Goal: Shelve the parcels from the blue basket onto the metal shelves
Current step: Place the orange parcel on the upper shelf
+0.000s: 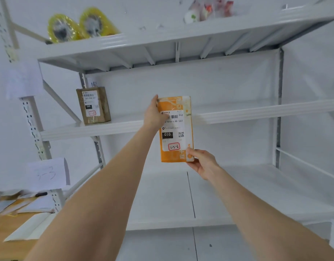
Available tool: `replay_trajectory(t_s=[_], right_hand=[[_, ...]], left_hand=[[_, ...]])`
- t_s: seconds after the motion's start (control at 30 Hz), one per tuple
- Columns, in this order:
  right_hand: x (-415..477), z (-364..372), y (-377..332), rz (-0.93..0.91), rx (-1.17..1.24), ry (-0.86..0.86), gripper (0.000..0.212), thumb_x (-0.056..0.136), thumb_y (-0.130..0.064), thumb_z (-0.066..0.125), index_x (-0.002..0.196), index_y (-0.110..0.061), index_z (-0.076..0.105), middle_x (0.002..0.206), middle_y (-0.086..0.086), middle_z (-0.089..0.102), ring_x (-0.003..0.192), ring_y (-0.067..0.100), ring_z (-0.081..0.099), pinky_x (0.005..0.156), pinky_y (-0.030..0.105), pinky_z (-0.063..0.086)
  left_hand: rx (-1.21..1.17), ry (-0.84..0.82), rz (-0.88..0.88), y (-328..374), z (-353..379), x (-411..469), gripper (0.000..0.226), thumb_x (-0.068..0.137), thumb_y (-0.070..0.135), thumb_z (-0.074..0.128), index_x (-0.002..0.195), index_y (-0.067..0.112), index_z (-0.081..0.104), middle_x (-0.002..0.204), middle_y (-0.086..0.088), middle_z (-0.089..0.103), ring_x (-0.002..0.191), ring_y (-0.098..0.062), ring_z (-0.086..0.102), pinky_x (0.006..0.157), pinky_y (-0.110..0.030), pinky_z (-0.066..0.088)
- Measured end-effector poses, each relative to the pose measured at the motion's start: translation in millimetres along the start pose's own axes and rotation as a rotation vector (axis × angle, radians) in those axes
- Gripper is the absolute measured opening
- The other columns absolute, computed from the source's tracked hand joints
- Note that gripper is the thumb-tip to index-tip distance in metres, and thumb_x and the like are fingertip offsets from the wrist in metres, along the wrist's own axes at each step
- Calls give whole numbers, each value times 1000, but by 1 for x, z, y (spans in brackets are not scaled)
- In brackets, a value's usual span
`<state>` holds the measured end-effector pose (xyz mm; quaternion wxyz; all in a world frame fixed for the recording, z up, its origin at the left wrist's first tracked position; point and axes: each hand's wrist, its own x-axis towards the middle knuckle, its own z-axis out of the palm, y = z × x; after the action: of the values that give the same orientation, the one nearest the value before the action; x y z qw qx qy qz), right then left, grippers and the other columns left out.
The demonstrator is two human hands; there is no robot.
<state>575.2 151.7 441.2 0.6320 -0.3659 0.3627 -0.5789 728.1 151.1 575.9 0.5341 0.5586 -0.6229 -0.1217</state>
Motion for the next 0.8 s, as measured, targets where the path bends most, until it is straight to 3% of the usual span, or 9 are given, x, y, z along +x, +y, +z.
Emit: replay_trajectory(t_s=[0.13,0.27,0.37,0.5,0.63,0.8], right_hand=[[13,26,-13,-49,8,-22,31,83,-8,74,108,2,59,98,13,71,83,18,70,60,22,58],[24,46,-26,-109,25,-45,27,83,-10,74,103,0,58,96,13,69,81,18,69,58,23,57],[31,59,-37,-146,23,-53,21,84,-10,73,97,-2,59,88,8,69,78,16,68,58,23,56],[39,71,-47,-179,17,-56,31,83,-10,74,107,0,57,92,9,69,80,17,68,57,23,57],[44,70,-51,-203,26,-39,34,83,-10,74,110,0,56,81,4,64,73,15,67,65,25,59],[52,56,-62,-222,23,-14,34,84,-10,73,112,0,57,84,4,67,76,16,68,69,27,57]], left_hand=[[-2,39,16,8,-19,13,83,88,5,63,152,23,13,138,-10,47,117,-29,56,91,-48,52],[-32,64,40,13,-33,25,65,87,3,63,143,16,34,129,-6,56,115,-26,58,91,-44,53],[-61,59,49,17,-41,33,70,87,1,62,146,21,29,116,-2,58,105,-21,62,83,-40,56],[-102,55,67,16,-47,44,75,87,0,59,147,29,26,101,1,63,99,-21,65,81,-42,57],[-104,40,92,21,-43,47,75,86,0,62,147,26,27,104,3,55,109,-23,61,86,-46,55],[-123,29,108,26,-27,50,74,86,0,63,147,24,28,122,-3,58,110,-22,61,84,-45,56]])
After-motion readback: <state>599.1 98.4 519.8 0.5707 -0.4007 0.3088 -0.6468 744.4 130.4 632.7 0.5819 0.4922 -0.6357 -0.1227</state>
